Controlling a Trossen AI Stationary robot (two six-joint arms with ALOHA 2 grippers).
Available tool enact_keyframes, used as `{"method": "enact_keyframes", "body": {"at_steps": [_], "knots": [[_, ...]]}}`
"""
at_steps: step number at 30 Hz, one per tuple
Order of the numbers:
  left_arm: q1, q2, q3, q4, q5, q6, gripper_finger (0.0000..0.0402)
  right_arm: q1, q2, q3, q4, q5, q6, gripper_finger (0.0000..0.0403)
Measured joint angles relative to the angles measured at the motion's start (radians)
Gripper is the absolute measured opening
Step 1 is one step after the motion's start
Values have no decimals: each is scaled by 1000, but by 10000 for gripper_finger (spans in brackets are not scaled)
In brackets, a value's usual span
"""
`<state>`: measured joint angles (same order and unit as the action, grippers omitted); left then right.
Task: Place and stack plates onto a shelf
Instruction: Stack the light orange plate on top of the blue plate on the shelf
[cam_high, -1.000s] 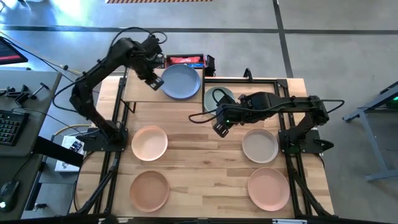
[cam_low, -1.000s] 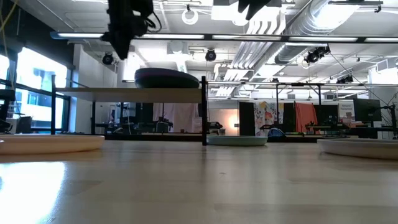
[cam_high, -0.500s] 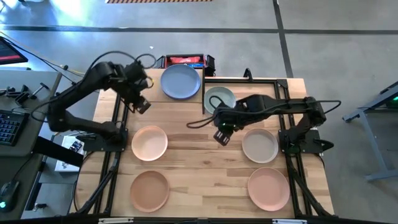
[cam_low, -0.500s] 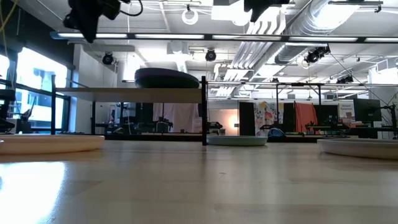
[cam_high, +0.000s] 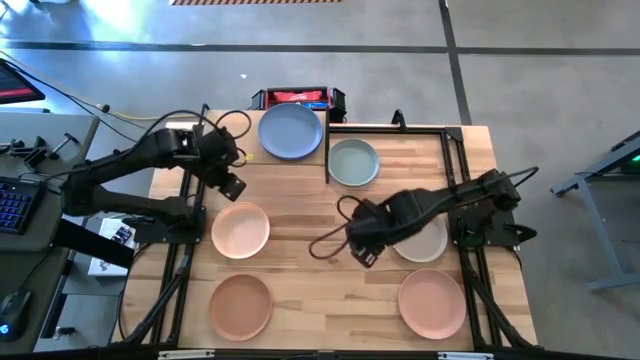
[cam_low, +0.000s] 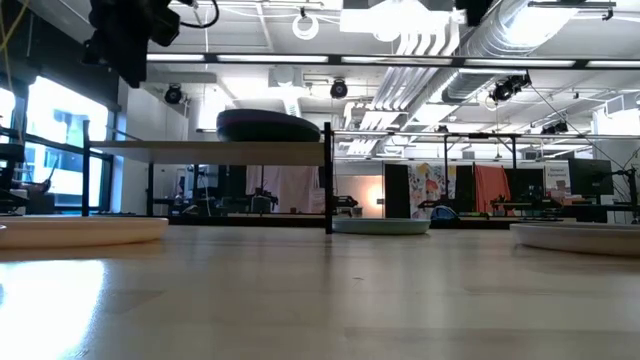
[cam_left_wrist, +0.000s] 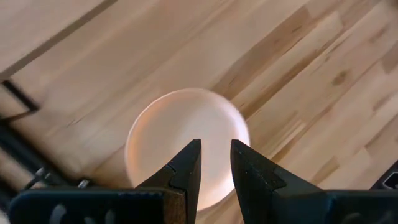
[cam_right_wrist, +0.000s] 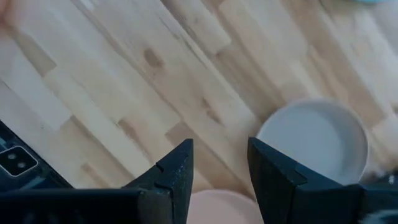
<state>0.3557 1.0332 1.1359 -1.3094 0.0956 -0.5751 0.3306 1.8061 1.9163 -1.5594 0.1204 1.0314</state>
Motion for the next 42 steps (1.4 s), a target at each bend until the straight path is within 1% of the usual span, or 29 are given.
{"method": "enact_keyframes", "body": {"at_steps": [10,15,19,26,30,32,36,42], "knots": [[-94,4,-11,172,2,5,76,176,10,0,-11,21,441,129],[-104,4,-11,202,-11,50,76,265,27,-1,-12,25,654,129],[-104,4,-11,213,-21,55,76,325,65,-1,-11,-15,808,129],[-104,4,-11,213,-60,120,76,390,142,-1,-11,-31,1035,129],[-104,4,-11,213,-60,142,76,407,189,-1,0,-57,1109,129],[-104,4,-11,213,-60,143,76,412,216,-1,6,-81,1118,129],[-103,4,-11,212,-60,143,76,413,274,-1,11,-122,1107,129],[-103,4,-11,212,-59,150,76,412,348,-2,9,-132,1036,129]]}}
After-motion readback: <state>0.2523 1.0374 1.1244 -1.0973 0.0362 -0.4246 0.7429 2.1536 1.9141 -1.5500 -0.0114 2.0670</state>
